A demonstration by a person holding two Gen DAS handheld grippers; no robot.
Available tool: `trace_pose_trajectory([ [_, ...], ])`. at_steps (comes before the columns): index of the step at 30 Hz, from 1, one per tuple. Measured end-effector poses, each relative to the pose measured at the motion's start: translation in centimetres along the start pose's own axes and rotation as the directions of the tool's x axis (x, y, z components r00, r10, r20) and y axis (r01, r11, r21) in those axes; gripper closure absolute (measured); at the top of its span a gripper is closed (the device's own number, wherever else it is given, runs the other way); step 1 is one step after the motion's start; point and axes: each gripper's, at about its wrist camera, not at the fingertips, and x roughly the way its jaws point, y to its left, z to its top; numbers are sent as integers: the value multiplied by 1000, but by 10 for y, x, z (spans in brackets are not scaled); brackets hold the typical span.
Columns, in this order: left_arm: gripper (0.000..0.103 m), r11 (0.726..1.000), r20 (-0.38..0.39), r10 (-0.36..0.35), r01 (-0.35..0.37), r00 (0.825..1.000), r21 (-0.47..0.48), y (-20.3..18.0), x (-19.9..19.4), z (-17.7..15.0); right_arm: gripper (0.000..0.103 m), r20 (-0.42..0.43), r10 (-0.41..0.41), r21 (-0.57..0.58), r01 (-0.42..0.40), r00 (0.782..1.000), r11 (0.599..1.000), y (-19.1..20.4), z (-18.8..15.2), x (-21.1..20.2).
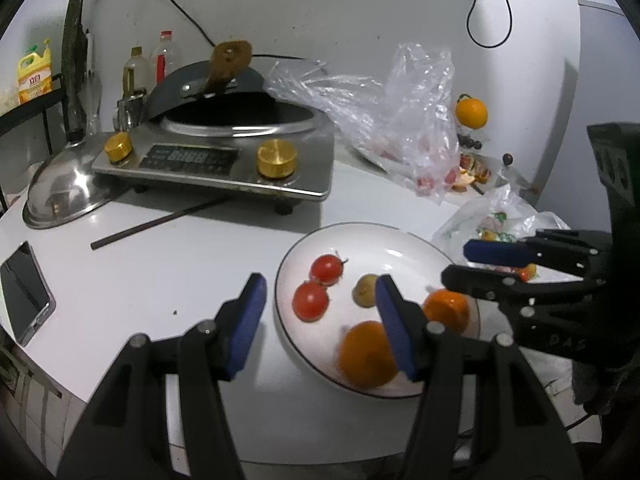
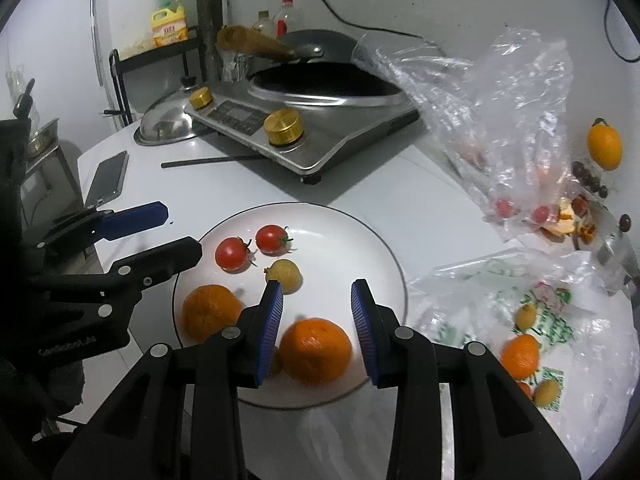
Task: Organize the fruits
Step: 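Lower the fruits onto the plate, opening the left tool then the right tool, then move both tools back over the fruits on the plastic bag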
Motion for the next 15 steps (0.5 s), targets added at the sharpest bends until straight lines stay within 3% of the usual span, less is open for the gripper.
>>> trace_pose_trajectory([
  [15,45,998,13,4,-5,1000,61,-39,-20,-2,65,54,-30,60,27,998,998,-28,-29,-41],
])
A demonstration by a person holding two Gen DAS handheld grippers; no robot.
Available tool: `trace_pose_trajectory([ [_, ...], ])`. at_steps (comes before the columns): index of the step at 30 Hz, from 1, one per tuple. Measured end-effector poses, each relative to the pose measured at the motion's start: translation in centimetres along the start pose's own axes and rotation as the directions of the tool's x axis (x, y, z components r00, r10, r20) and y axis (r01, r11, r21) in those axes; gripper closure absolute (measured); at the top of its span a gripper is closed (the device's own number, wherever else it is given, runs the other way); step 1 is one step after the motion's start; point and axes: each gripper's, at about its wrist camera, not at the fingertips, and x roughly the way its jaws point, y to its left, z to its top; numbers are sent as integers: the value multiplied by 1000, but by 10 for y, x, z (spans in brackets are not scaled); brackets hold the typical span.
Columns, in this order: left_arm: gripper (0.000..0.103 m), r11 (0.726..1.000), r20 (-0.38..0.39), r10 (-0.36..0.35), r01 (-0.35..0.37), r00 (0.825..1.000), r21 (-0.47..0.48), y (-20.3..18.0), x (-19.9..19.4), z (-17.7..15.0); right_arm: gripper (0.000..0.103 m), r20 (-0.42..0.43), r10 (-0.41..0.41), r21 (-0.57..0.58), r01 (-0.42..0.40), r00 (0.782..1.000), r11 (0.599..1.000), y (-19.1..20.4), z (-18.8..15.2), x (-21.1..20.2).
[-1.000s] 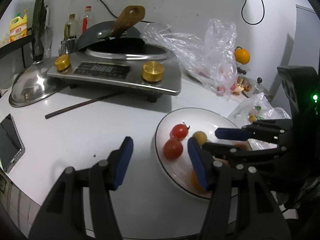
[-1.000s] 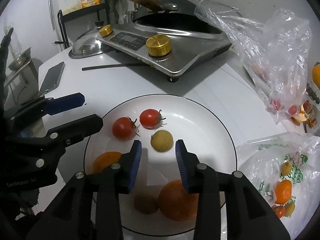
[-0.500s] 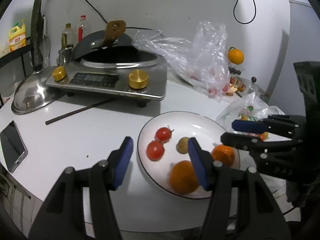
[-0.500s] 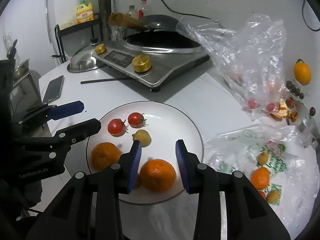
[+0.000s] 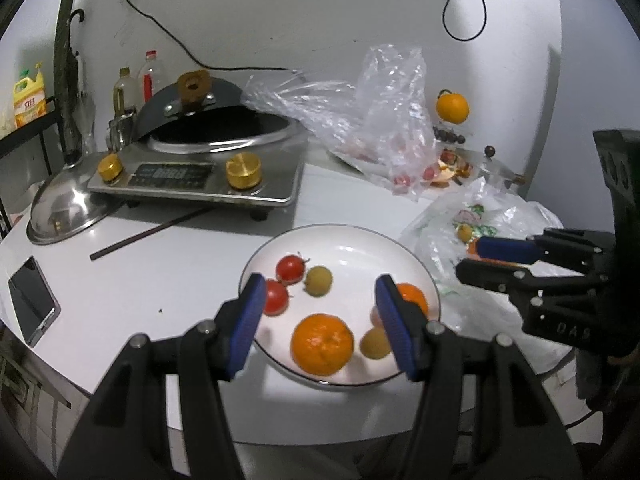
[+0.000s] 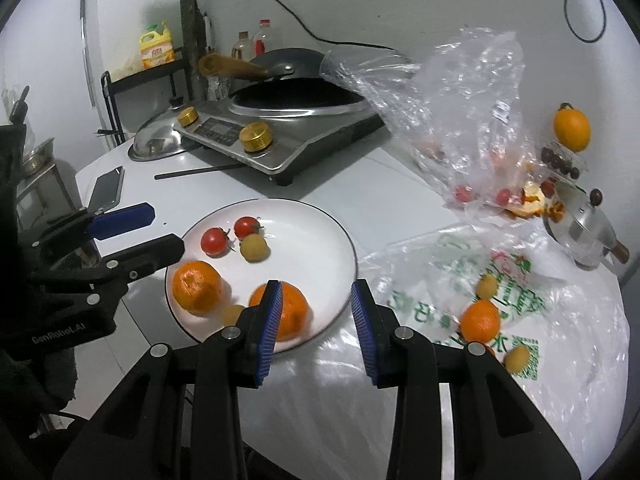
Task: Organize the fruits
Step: 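Move both tools back over the fruits on the plastic bag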
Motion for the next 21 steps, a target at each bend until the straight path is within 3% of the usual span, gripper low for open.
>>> trace_pose_trajectory([
  [21,45,995,-30,-34,37,999,88,-71,11,4,65,34,-54,106,50,998,993,-67,-38,-36],
])
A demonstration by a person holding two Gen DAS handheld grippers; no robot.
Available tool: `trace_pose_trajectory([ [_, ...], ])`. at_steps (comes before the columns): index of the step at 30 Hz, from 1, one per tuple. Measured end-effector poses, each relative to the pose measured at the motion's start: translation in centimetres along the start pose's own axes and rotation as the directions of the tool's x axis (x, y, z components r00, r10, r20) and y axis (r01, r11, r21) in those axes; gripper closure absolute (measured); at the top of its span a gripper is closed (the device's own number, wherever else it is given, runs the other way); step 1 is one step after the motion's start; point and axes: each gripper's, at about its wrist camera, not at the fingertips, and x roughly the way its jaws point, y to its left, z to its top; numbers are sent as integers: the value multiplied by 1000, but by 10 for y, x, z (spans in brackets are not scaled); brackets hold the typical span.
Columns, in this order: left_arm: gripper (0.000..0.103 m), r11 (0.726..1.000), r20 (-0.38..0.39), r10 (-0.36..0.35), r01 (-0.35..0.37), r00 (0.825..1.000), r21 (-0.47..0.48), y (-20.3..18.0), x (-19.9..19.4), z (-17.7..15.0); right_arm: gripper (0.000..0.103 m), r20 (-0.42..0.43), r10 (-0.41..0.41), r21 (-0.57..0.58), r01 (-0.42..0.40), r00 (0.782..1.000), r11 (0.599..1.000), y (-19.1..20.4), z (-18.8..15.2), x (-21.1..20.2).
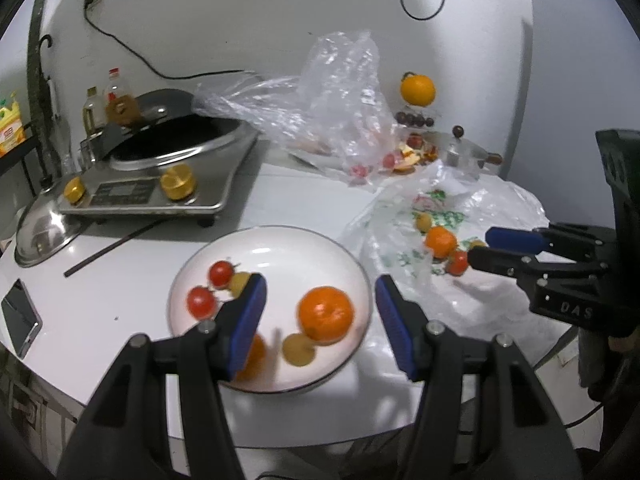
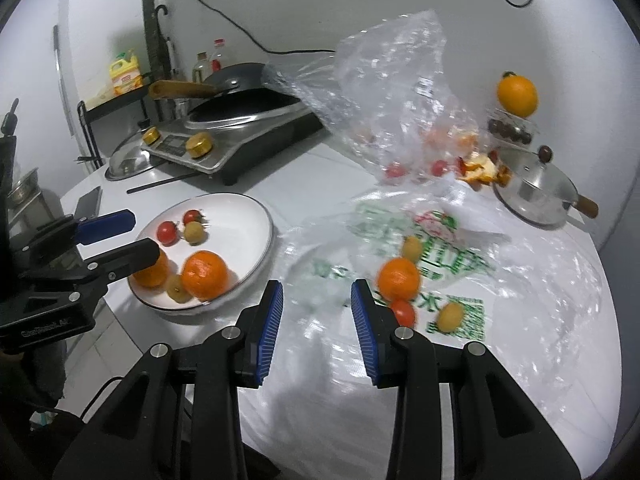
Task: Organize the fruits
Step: 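Move both tools back over the fruits on the plastic bag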
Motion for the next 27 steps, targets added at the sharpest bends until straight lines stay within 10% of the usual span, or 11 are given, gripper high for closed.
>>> trace_pose_trajectory([
  [27,45,988,-83,-100,109,992,110,-91,56,17,65,-32,-51,133,54,998,990,-94,-32,2],
])
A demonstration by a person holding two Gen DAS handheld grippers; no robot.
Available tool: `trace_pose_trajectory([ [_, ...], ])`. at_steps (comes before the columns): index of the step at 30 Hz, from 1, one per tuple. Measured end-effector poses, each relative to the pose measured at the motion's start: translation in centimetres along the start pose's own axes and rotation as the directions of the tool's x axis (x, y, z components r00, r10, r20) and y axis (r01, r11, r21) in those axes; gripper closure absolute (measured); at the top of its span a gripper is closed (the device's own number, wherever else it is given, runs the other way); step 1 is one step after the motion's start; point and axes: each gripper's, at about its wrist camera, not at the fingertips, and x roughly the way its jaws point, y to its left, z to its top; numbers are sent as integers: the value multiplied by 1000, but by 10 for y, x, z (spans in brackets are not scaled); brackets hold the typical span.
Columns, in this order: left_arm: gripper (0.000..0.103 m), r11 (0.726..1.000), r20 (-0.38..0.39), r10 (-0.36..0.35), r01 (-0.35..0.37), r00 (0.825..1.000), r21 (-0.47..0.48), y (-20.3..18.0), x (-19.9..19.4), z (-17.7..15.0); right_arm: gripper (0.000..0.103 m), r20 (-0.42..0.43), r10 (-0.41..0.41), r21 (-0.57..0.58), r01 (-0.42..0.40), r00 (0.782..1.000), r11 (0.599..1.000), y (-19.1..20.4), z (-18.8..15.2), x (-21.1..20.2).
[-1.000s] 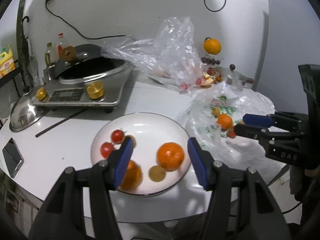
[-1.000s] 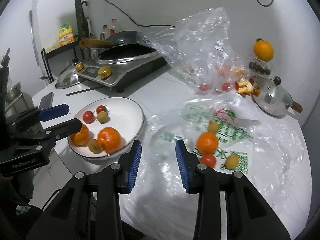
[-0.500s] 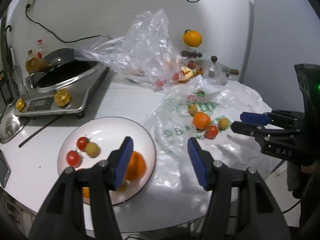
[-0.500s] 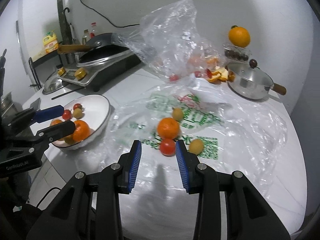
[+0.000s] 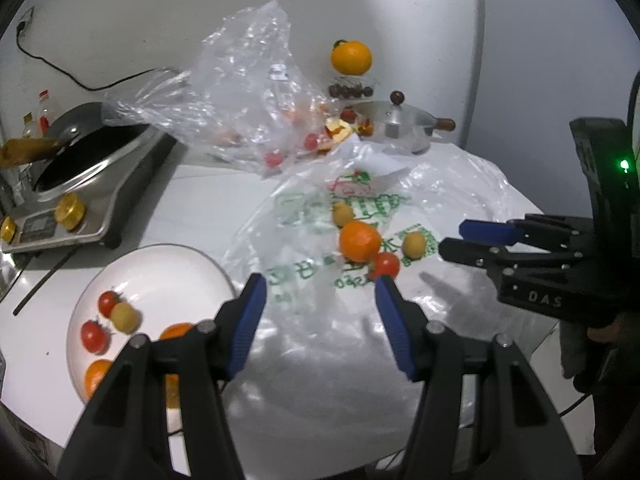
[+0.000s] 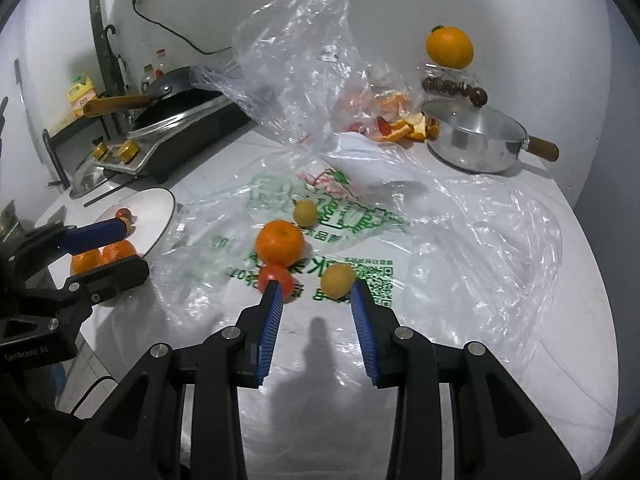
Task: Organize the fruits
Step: 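Move both tools back over the fruits on the plastic bag, then grasp a small yellow fruit on the bag with the right tool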
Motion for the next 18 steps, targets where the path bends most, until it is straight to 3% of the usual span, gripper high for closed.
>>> trace_pose_trajectory([
  [18,45,999,-47,-41,42,998,23,-19,40,14,65,-40,43,17,-43,998,999,-21,7,31],
])
